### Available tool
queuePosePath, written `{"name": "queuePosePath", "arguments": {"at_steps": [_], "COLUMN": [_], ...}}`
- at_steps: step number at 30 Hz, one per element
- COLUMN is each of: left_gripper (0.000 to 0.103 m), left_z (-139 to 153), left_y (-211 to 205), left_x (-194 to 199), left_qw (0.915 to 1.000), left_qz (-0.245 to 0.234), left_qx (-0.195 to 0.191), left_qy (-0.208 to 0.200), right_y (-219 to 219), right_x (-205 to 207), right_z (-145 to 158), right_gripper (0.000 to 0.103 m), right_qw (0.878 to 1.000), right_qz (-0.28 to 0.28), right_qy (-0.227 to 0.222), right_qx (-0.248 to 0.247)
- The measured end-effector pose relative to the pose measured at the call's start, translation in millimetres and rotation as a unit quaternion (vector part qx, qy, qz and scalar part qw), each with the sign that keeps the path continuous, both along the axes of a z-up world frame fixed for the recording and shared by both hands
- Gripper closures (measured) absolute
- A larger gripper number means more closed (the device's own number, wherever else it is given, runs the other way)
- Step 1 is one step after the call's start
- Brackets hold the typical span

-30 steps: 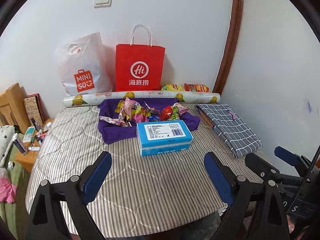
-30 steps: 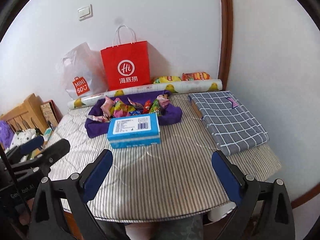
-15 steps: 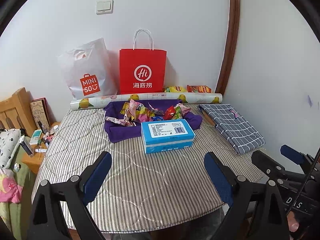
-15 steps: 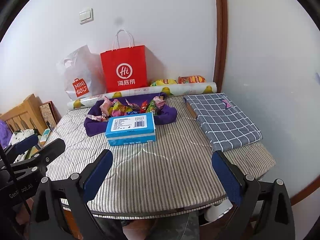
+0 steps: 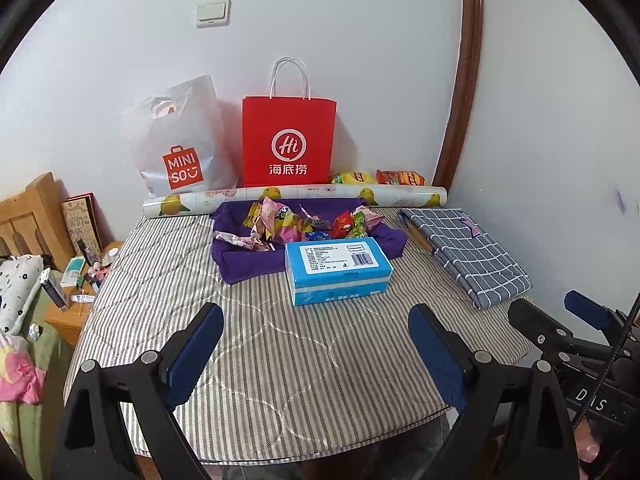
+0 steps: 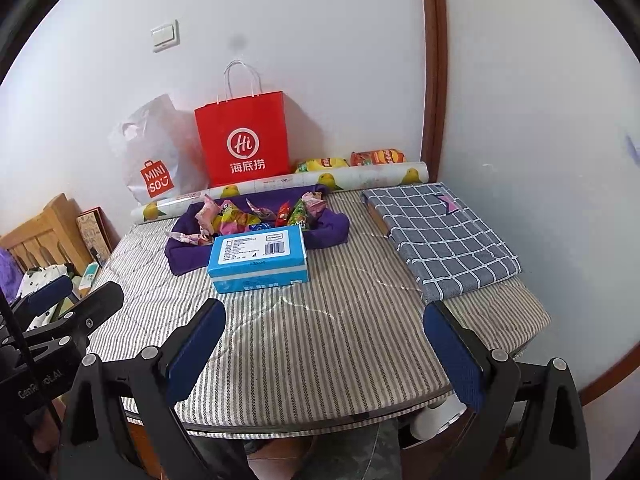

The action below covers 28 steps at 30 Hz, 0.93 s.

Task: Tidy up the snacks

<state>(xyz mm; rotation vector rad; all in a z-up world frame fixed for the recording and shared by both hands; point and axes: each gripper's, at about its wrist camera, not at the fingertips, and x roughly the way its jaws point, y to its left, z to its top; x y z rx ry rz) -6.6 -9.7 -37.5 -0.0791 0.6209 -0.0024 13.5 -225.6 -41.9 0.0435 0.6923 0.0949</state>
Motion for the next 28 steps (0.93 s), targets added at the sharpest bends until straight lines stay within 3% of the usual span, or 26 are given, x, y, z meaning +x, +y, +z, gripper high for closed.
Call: {"name": "queuePosePath", "arguments": {"at_steps": [28], "left_gripper": [0.009], "left_z": [-4.6], "left_y": [2.9], "left_x": [-1.4], "left_qw": [1.0], "left_qz": [0.004], "left_qx": [-0.008], "left_qy": [0.003], "right_y": [5.4], "right_x": [-1.1], "right_z": [-0.4], "right_gripper": [0.005], "right_qw": [1.0], "right_qz": [0.001], "right_qy": [0.002], "right_qx": [-0.005]}}
